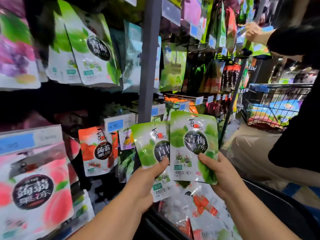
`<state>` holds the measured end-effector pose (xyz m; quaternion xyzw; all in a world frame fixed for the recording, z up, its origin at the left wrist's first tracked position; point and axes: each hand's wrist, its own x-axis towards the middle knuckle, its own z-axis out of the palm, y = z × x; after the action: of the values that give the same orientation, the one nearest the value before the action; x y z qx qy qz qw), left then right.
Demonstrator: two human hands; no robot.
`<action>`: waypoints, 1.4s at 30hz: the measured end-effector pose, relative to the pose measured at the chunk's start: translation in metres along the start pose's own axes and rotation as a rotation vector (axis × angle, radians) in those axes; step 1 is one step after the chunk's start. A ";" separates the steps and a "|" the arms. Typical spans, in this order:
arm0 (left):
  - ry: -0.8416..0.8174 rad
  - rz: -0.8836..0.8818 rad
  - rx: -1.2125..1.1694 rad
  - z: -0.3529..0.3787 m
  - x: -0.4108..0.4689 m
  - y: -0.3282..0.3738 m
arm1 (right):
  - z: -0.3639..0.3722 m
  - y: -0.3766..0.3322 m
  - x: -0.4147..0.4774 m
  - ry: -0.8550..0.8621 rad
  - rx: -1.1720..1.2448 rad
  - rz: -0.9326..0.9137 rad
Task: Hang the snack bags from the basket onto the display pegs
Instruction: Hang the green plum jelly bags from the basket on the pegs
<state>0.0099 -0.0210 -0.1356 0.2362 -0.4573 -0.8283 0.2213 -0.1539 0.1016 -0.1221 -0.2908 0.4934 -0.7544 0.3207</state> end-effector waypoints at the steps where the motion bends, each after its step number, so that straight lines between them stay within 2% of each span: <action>1: -0.009 0.048 -0.008 -0.002 -0.005 0.006 | 0.009 -0.004 0.002 -0.006 -0.023 -0.007; 6: 0.074 0.334 0.072 -0.005 -0.027 0.033 | 0.058 -0.020 0.006 -0.058 -0.153 -0.041; 9: 0.100 0.423 0.092 -0.009 -0.040 0.052 | 0.082 -0.027 0.011 -0.107 -0.223 -0.074; 14: 0.125 0.551 0.117 -0.014 -0.058 0.087 | 0.109 -0.048 0.013 -0.282 -0.341 -0.106; 16: 0.145 0.598 0.127 -0.018 -0.064 0.097 | 0.122 -0.056 0.012 -0.320 -0.316 -0.128; 23: 0.265 0.784 0.079 -0.035 -0.079 0.133 | 0.174 -0.066 0.027 -0.183 -0.160 -0.237; 28: 0.449 0.817 0.177 -0.050 -0.094 0.156 | 0.211 -0.075 0.051 -0.224 0.004 -0.247; 32: 0.515 0.833 0.291 -0.059 -0.100 0.171 | 0.231 -0.079 0.065 -0.225 0.101 -0.270; 42: 0.538 0.854 0.281 -0.074 -0.096 0.186 | 0.252 -0.086 0.087 -0.193 0.119 -0.297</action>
<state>0.1580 -0.1036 0.0080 0.2605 -0.5464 -0.5049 0.6153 -0.0351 -0.0794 0.0557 -0.4120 0.3665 -0.7899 0.2682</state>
